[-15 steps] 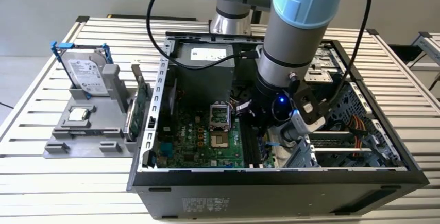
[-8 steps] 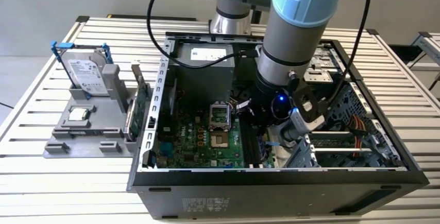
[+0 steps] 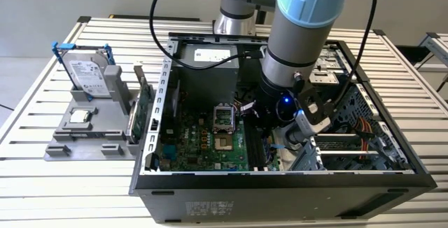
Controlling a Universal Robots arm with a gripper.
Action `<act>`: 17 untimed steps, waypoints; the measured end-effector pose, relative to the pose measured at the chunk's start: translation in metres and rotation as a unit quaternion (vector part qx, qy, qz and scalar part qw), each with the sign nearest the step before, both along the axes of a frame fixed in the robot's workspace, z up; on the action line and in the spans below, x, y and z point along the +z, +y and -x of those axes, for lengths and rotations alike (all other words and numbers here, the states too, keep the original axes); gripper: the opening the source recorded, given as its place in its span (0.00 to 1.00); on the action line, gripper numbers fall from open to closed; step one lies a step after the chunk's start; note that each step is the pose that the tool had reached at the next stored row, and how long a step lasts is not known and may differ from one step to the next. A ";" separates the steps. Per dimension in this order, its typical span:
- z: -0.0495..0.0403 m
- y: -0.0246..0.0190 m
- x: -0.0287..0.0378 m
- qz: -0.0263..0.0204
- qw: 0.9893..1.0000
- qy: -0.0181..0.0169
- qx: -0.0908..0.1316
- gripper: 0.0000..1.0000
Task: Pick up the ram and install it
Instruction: 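Insert the ram into the slot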
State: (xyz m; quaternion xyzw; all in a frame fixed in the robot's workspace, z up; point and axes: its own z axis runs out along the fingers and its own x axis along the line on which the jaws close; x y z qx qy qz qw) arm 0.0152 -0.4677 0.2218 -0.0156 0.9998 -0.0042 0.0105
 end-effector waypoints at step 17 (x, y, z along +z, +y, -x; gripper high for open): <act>0.0056 0.0001 -0.0030 0.000 1.000 -0.003 -0.007 0.00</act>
